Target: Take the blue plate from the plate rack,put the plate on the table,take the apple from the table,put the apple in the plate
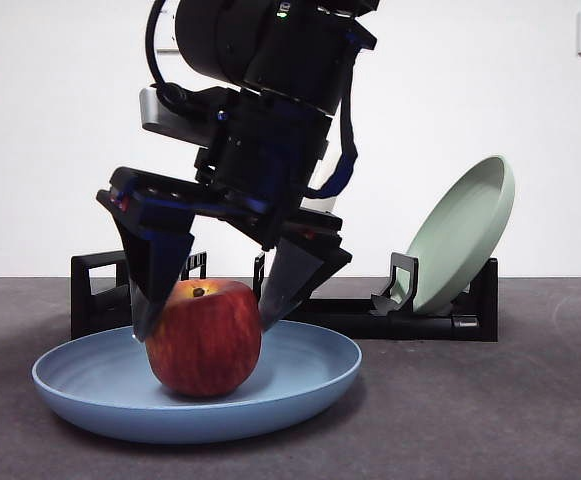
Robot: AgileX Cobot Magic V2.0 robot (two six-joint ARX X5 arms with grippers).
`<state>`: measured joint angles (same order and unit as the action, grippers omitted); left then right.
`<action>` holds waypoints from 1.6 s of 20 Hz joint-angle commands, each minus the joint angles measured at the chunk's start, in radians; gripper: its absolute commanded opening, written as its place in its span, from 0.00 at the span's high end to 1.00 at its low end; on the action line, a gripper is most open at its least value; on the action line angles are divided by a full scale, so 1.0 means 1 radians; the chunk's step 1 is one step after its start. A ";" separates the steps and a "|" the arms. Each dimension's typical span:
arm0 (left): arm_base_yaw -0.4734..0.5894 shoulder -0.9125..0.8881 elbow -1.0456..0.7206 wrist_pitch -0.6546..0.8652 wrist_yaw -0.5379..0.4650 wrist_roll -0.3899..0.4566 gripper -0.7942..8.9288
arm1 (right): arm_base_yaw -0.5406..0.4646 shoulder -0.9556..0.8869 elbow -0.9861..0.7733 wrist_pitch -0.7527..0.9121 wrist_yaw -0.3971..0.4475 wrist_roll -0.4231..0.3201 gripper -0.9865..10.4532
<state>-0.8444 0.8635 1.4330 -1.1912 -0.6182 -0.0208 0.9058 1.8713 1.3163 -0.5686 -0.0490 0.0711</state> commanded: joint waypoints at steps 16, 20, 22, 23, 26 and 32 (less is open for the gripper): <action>0.003 0.092 -0.005 0.185 0.219 0.052 0.93 | -0.027 -0.713 0.072 -0.267 0.264 -0.020 0.92; 0.009 0.051 -0.042 0.250 0.245 0.056 0.93 | -0.055 -0.851 0.032 -0.296 0.265 -0.020 0.92; 0.010 -0.029 -0.139 0.332 0.254 0.050 0.93 | -0.063 -0.933 -0.035 -0.280 0.267 -0.020 0.92; 0.010 -0.077 -0.201 0.370 0.255 0.044 0.93 | -0.069 -0.977 -0.077 -0.266 0.269 -0.018 0.92; 0.010 -0.219 -0.400 0.476 0.254 -0.010 0.93 | -0.088 -1.109 -0.222 -0.212 0.268 0.021 0.92; 0.009 -0.368 -0.617 0.571 0.255 -0.084 0.93 | -0.088 -1.265 -0.438 -0.167 0.349 0.040 0.92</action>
<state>-0.8379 0.5022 0.8139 -0.6430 -0.3634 -0.0845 0.8185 0.6056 0.8837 -0.7479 0.2714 0.0978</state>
